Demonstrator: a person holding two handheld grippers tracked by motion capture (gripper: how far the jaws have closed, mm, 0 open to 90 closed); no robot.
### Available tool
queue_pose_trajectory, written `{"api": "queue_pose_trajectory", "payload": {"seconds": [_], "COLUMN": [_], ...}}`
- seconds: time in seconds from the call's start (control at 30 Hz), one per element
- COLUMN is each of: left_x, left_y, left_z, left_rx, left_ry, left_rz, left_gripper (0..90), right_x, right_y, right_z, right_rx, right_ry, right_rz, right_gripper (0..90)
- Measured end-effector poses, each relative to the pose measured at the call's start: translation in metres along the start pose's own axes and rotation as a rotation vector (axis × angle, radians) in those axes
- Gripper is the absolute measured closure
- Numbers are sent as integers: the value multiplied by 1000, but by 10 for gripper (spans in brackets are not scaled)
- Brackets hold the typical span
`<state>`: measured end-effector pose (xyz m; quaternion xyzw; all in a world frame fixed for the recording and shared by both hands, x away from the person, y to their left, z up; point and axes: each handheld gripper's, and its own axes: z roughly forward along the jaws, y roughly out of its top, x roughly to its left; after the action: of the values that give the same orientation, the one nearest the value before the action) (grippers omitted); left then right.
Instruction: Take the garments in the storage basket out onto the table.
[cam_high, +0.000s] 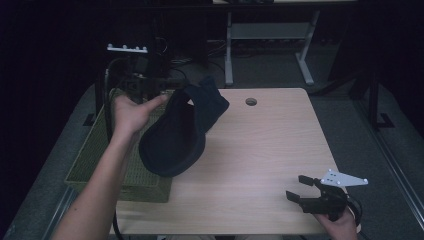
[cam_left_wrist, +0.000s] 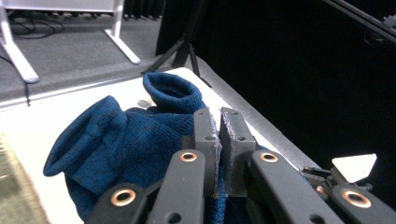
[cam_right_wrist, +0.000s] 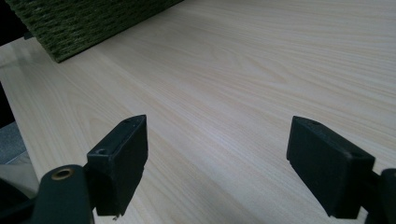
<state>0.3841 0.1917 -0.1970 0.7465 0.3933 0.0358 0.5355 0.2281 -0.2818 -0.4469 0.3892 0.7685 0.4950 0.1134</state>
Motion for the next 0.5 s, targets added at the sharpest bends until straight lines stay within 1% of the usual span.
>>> {"api": "queue_pose_trajectory", "payload": {"seconds": [0.03,0.2,0.3,0.33,0.37,0.5], "left_x": [0,-7,-10,-11,-11,-13], "left_y": [0,-7,-13,-16,-16,-25], "left_z": [0,22,36,43,43,60], "left_rx": [0,12,24,28,28,41], "left_ry": [0,-30,-48,-56,-56,-77], "left_rz": [0,-12,-18,-24,-24,-39], "left_gripper": [864,864,863,864,864,863], "right_x": [0,0,0,0,0,0], "right_y": [0,0,0,0,0,0], "right_z": [0,-1,-1,-2,-2,-2], "right_rx": [0,-2,-2,-1,-1,-3], "right_ry": [0,3,3,5,5,7], "right_rz": [0,1,0,0,0,1], "right_gripper": [203,203,203,203,203,203]}}
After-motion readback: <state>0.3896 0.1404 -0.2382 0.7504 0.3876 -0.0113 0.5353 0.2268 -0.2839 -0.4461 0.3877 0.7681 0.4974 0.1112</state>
